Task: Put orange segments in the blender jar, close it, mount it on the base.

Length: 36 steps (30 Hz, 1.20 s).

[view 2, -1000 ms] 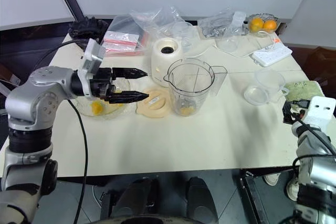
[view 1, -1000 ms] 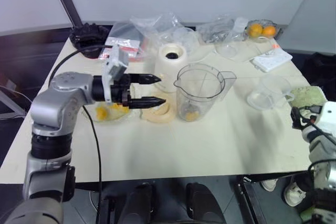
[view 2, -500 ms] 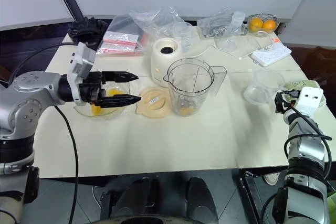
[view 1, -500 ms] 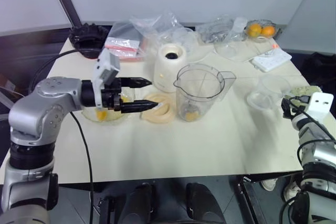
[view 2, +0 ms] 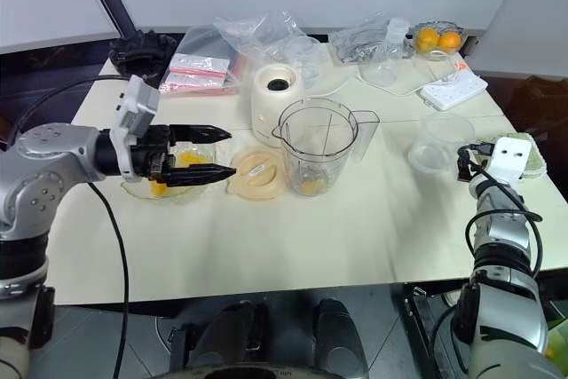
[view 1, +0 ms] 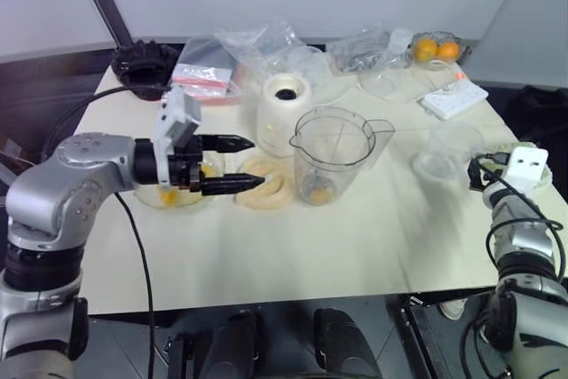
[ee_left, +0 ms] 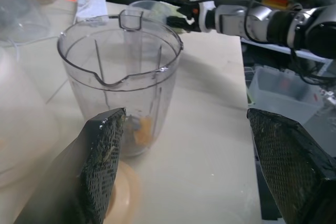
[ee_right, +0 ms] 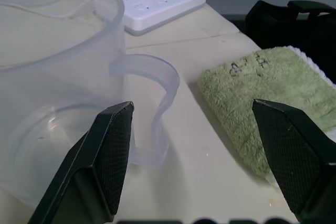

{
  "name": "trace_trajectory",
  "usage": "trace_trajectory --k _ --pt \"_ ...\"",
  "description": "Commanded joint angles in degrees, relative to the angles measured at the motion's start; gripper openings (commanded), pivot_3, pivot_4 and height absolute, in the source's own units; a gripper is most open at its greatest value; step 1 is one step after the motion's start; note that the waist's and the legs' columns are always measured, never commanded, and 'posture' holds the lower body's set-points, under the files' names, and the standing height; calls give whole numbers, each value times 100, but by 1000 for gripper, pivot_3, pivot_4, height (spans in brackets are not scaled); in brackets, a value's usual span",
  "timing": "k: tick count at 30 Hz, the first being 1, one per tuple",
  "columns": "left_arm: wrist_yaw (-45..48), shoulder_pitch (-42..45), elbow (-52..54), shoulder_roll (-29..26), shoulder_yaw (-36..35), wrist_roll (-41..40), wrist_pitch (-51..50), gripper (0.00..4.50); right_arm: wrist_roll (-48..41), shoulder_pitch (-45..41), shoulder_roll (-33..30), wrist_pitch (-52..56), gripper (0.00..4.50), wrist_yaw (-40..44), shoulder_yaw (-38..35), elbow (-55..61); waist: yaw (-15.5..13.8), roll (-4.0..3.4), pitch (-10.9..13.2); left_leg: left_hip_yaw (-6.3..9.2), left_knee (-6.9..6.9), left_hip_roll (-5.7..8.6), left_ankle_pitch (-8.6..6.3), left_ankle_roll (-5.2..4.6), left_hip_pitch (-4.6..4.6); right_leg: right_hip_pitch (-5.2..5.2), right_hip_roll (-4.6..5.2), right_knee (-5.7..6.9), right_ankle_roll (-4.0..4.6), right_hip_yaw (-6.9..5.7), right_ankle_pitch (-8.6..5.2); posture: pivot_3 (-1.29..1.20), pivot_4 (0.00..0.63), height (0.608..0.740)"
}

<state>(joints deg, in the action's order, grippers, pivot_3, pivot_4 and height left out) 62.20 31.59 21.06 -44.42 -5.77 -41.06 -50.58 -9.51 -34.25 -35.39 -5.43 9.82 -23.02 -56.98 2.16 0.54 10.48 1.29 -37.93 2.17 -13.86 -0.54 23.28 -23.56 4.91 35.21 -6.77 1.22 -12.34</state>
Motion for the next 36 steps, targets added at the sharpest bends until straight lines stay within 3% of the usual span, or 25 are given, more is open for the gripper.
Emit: trace_trajectory --k 1,10,27,30,35,36 --pt "-105 55 239 -96 -102 -194 -9 3833 136 -315 -180 -330 3753 -260 37 -472 22 0 0 0 0 0 0 0 0 1 0 0 0 0 0 0 150 740" --pt "-361 45 369 -296 -167 -367 -55 3833 271 -646 -166 -714 3753 -720 139 -1269 35 0 1 0 2 1 0 0 0 0 0 -2 1 1 0 0 150 740" --pt "-658 39 467 -437 -151 -604 -133 3833 396 -1053 -171 -736 3753 -573 317 -1658 43 -1 3 -1 3 1 0 0 0 1 0 -6 2 2 -1 0 150 740" --pt "-700 -24 512 -474 -177 -638 -140 3907 383 -1074 -149 -731 2890 -570 296 -1669 43 -2 4 -1 3 1 0 0 0 1 -1 -6 2 2 -1 0 150 740" --pt "-788 -65 557 -479 -193 -699 -144 3907 382 -1085 -104 -755 283 -487 339 -1650 36 -2 5 -1 4 1 0 0 0 1 0 -7 2 2 -1 0 150 740" --pt "-800 -67 557 -472 -185 -698 -140 3907 382 -1086 -96 -756 124 -484 345 -1651 36 -2 5 -1 4 2 0 0 0 1 0 -8 2 2 -1 0 150 740"
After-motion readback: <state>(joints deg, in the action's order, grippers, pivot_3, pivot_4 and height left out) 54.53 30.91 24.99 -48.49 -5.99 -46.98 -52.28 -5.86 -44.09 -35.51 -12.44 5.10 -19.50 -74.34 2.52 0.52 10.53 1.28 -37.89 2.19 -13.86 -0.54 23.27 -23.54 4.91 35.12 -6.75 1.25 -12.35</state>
